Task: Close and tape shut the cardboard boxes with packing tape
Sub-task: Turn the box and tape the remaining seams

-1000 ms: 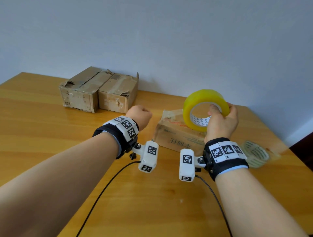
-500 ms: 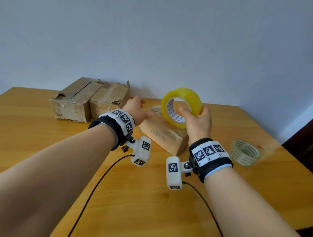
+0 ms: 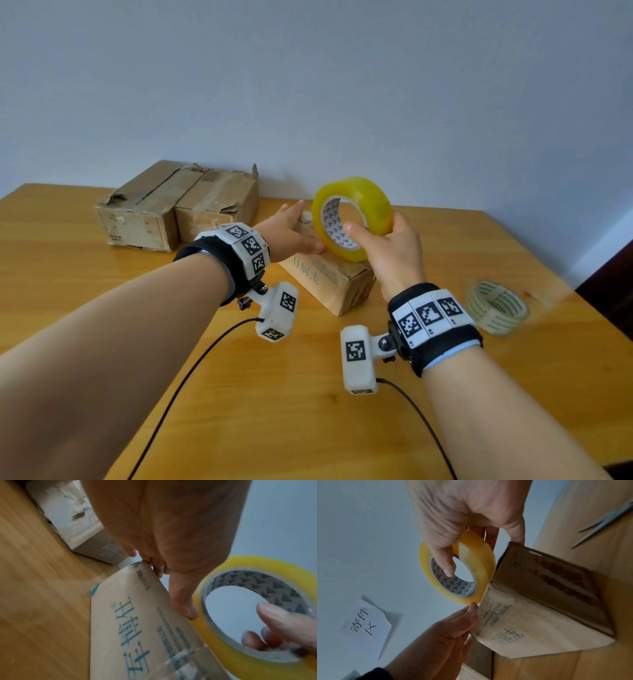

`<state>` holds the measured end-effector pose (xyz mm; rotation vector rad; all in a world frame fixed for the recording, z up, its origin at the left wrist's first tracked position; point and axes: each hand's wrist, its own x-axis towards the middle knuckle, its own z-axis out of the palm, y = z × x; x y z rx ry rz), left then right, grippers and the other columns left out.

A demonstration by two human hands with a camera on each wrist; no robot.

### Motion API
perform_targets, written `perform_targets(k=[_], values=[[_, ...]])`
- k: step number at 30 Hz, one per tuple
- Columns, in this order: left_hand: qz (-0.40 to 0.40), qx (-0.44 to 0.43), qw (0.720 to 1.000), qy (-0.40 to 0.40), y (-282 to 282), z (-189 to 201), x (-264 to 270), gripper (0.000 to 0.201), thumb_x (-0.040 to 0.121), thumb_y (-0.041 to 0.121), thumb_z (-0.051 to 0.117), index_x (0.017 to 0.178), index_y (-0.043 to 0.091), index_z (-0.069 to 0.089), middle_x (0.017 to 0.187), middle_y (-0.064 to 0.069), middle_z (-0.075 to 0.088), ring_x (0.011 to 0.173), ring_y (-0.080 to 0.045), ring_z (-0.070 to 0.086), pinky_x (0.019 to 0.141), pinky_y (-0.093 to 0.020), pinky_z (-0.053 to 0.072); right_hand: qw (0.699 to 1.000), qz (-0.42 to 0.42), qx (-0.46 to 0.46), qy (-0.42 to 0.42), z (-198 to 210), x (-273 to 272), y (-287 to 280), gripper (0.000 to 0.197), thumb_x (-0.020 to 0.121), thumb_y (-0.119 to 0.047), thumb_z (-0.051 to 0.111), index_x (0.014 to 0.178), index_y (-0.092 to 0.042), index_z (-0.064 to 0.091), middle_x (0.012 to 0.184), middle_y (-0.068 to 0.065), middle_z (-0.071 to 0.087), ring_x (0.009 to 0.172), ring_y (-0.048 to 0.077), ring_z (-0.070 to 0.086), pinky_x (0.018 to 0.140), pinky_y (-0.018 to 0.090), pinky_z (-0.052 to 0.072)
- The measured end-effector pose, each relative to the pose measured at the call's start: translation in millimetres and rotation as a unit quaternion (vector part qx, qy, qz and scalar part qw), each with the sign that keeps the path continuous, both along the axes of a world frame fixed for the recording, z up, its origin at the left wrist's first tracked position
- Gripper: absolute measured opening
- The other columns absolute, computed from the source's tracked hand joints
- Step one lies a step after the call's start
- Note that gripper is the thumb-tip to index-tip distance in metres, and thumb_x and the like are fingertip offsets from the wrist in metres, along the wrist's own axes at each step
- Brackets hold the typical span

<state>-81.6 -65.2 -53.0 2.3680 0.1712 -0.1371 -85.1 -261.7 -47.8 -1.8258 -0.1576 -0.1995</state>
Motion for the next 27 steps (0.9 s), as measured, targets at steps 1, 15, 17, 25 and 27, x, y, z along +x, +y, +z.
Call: perform_targets(k=[1,15,17,25,27], values=[[-0.002,0.003,1.0,0.005,0.2,1.2,-0.1,0.113,0.075,0.056,0.077,0.158,0.034,0.005,0.166,0.0,0.008,0.151,-0.02,0.014,0.121,-0.047,0.022,1.0,0.002,-0.001,0.004,1.6,-1.0,-0.8,0.037,0.067,-0.044,0.085,0.095,-0.027,0.067,0.093,-0.005,0.076,0.089,0.014,0.073,0.084,0.049,0.062],[-0.083,0.14,0.986,0.039,-5.0,18.3,6.0,0.076,0.091,0.052,0.061,0.154,0.028,0.028,0.157,0.006,0.032,0.143,-0.018,0.033,0.119,-0.042,0.026,0.999,0.042,0.01,0.017,22.4,-14.3,-9.7,0.046,0.078,-0.036,0.088,0.077,-0.028,0.043,0.087,-0.016,0.064,0.085,0.001,0.061,0.094,0.039,0.055],[-0.097,0.199,0.975,0.039,-5.8,18.0,5.5,0.078,0.097,0.052,0.052,0.158,0.025,0.013,0.165,0.006,0.01,0.152,-0.019,0.011,0.122,-0.043,0.013,0.999,0.049,0.004,0.019,25.1,-15.7,-9.1,0.043,0.078,-0.034,0.088,0.076,-0.027,0.045,0.084,-0.016,0.063,0.082,-0.002,0.06,0.09,0.037,0.055],[-0.14,0.286,0.948,0.004,-11.1,22.9,2.5,0.077,0.097,0.057,0.044,0.159,0.03,0.005,0.166,0.004,-0.005,0.152,-0.02,-0.011,0.121,-0.051,-0.007,0.996,0.068,-0.048,0.037,25.3,-8.2,-9.7,0.053,0.069,-0.049,0.086,0.11,-0.027,0.062,0.105,-0.007,0.074,0.096,0.014,0.072,0.082,0.049,0.062],[-0.149,0.229,0.962,0.008,-15.3,26.2,1.1,0.071,0.099,0.045,0.05,0.158,0.028,0.014,0.164,0.001,0.018,0.153,-0.019,0.005,0.123,-0.05,0.0,0.995,0.075,-0.059,0.039,24.2,-8.5,-12.5,0.057,0.068,-0.049,0.086,0.115,-0.028,0.06,0.108,-0.008,0.073,0.099,0.015,0.071,0.084,0.049,0.062]])
